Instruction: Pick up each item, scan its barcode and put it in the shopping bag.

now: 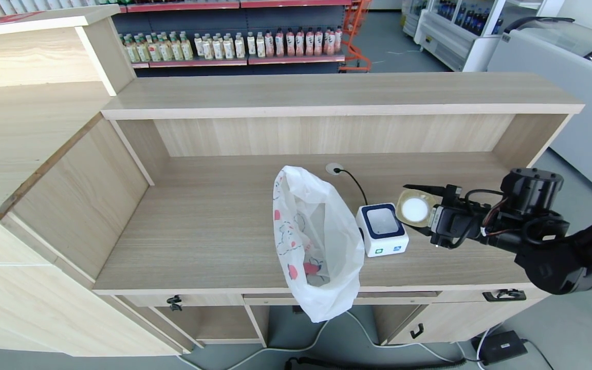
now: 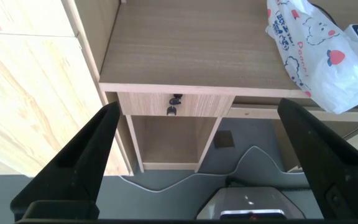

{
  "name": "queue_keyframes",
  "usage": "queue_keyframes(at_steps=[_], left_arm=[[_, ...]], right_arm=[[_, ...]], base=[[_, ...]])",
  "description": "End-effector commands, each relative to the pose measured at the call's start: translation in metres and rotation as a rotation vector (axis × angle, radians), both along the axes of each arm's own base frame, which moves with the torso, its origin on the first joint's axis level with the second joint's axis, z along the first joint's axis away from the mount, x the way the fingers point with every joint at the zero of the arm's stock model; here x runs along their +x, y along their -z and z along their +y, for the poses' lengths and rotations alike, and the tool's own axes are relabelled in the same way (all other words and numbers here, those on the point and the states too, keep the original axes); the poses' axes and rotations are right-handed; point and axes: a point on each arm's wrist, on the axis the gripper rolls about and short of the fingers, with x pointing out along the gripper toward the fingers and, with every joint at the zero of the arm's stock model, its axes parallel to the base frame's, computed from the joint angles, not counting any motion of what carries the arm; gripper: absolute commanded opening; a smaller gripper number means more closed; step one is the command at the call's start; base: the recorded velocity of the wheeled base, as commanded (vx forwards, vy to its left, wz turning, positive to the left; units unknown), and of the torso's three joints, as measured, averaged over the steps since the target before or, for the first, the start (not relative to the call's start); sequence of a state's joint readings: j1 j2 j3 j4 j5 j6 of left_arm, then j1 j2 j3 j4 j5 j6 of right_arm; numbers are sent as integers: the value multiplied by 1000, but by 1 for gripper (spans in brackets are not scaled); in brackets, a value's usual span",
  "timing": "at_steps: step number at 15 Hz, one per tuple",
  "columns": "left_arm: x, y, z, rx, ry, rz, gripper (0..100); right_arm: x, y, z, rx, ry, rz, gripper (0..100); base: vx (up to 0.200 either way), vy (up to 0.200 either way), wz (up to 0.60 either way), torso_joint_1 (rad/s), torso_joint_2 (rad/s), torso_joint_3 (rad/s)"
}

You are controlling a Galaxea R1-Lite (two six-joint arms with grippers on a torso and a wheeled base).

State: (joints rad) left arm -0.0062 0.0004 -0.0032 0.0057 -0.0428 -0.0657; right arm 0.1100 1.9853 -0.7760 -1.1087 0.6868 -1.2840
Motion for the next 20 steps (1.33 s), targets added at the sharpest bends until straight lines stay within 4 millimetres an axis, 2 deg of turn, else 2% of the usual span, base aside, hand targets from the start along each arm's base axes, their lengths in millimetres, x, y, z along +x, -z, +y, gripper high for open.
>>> queue_keyframes(at_steps=[1,20], left_arm=[[0,0,0,0,0,0,100],[0,0,0,6,-1,0,100]], right_arm=[[-1,-1,-3,0,7,-1,0],[5,11,-2,9,-39,-16,0]], base=[[0,0,0,0,0,0],[0,0,0,0,0,0]])
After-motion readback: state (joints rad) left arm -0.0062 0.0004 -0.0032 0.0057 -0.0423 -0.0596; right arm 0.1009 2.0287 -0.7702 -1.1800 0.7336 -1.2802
